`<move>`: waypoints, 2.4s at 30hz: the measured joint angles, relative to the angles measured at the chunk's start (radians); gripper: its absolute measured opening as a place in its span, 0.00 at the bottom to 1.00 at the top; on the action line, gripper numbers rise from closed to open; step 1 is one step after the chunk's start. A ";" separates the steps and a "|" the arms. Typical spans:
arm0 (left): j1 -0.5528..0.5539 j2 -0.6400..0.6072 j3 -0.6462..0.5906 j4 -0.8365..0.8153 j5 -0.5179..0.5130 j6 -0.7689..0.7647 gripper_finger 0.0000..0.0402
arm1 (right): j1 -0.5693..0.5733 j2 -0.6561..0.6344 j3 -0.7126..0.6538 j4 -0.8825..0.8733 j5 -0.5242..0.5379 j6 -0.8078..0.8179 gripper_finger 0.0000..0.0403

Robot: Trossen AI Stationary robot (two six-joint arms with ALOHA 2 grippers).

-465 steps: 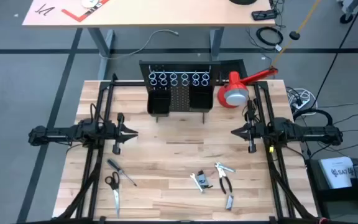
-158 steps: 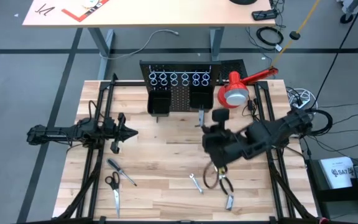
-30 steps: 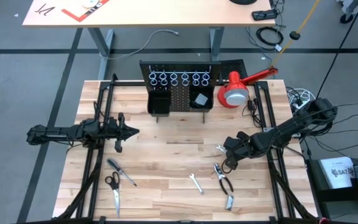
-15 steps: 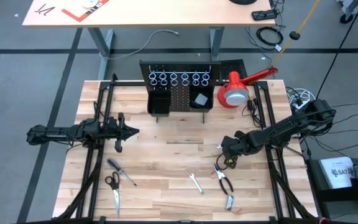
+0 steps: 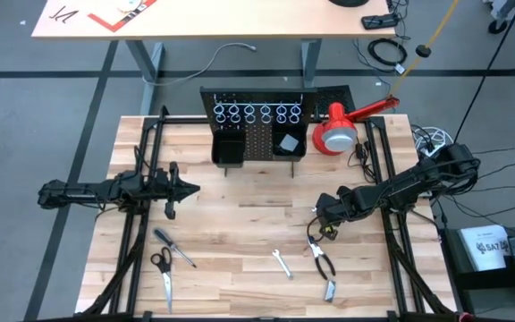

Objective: Hang tools onto peg board
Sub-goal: Hang the bottom wrench on the pegboard

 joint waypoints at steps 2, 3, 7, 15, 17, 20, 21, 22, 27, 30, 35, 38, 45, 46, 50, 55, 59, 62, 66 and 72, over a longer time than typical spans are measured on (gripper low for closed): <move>0.000 0.000 0.000 0.006 -0.003 0.000 0.03 | 0.000 0.001 0.008 -0.006 -0.004 -0.008 0.04; 0.000 0.000 0.000 0.007 -0.003 0.000 0.03 | 0.000 0.003 0.013 -0.010 -0.005 -0.014 0.04; 0.000 0.000 0.000 0.007 -0.003 -0.002 0.03 | 0.007 0.008 0.047 -0.012 0.007 -0.083 0.04; 0.000 0.000 0.000 0.008 -0.002 -0.009 0.03 | 0.006 0.012 0.114 0.113 0.050 -0.187 0.01; 0.000 0.000 0.000 0.008 -0.002 -0.020 0.03 | 0.006 0.010 0.147 0.123 0.047 -0.211 0.01; 0.000 0.000 0.000 0.012 -0.002 -0.021 0.03 | 0.006 0.008 0.209 0.091 0.047 -0.243 0.01; 0.000 0.000 0.000 0.012 -0.002 -0.021 0.03 | 0.006 0.008 0.226 0.078 0.048 -0.254 0.01; 0.000 0.000 0.000 0.011 -0.002 -0.021 0.03 | 0.006 0.008 0.246 0.077 0.052 -0.263 0.01; 0.000 0.000 0.000 0.011 -0.002 -0.002 0.03 | 0.007 0.006 0.312 0.077 0.074 -0.298 0.01; 0.000 0.000 0.000 0.011 -0.002 -0.002 0.03 | 0.007 0.006 0.324 0.077 0.069 -0.320 0.01; 0.000 0.000 0.000 0.011 -0.002 -0.002 0.03 | 0.012 0.019 0.324 0.068 0.049 -0.404 0.01; 0.000 0.000 0.000 0.011 -0.002 -0.002 0.03 | 0.014 0.055 0.324 0.065 0.042 -0.478 0.10; 0.000 0.000 0.000 0.011 -0.002 -0.003 0.03 | 0.011 0.208 0.324 0.066 0.001 -0.596 0.39; 0.000 0.000 0.000 0.011 -0.002 -0.002 0.03 | 0.006 0.226 0.324 0.066 0.001 -0.596 0.41; 0.000 0.000 0.000 0.011 -0.002 -0.002 0.03 | -0.015 0.269 0.327 0.067 -0.008 -0.593 0.41; 0.000 0.000 0.000 0.010 -0.002 -0.002 0.03 | -0.052 0.301 0.330 0.065 -0.083 -0.604 0.30; 0.000 0.000 0.000 0.011 -0.002 -0.002 0.03 | -0.079 0.306 0.330 0.063 -0.134 -0.616 0.18; 0.000 0.000 0.000 0.012 -0.002 -0.002 0.03 | -0.087 0.306 0.330 0.062 -0.152 -0.622 0.07; 0.000 0.000 0.000 0.012 -0.002 -0.002 0.03 | -0.089 0.306 0.330 0.065 -0.154 -0.618 0.02; 0.000 0.000 0.000 0.011 -0.002 -0.002 0.03 | -0.085 0.303 0.333 0.089 -0.150 -0.598 0.00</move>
